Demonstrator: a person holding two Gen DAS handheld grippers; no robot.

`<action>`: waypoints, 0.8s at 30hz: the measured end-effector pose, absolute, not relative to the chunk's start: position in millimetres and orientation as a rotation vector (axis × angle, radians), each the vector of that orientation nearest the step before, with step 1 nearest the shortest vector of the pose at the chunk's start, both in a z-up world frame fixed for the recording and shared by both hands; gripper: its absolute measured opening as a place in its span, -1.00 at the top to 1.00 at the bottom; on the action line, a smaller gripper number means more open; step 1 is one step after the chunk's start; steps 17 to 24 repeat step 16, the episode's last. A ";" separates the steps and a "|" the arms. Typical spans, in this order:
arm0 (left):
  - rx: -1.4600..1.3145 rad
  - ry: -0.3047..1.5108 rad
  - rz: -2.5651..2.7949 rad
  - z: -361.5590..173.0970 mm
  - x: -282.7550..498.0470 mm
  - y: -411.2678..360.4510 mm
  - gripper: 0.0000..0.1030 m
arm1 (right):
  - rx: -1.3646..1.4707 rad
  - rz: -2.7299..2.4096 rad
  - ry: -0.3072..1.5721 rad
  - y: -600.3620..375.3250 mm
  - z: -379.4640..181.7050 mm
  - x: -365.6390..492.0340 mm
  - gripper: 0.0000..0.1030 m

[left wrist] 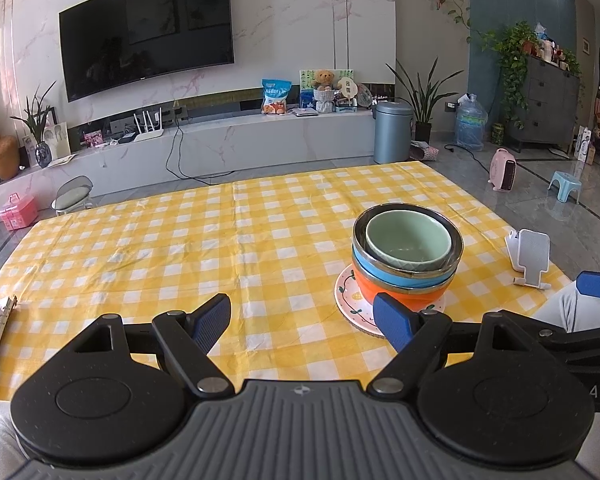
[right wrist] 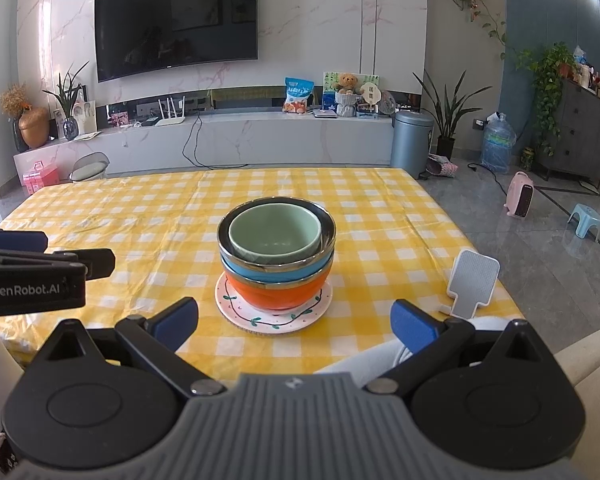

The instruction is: Organize plates and bowls

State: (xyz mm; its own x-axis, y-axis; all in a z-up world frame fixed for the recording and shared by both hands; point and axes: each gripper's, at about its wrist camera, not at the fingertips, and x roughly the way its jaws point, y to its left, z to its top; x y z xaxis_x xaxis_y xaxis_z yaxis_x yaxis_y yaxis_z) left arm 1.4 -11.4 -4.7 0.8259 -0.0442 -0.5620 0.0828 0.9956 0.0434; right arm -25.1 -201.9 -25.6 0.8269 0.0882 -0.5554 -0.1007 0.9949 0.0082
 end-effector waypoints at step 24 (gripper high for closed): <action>0.064 0.604 -0.068 -6.7 2.3 -12.9 -0.84 | -0.007 0.103 0.610 -202.1 -29.5 -22.4 -0.95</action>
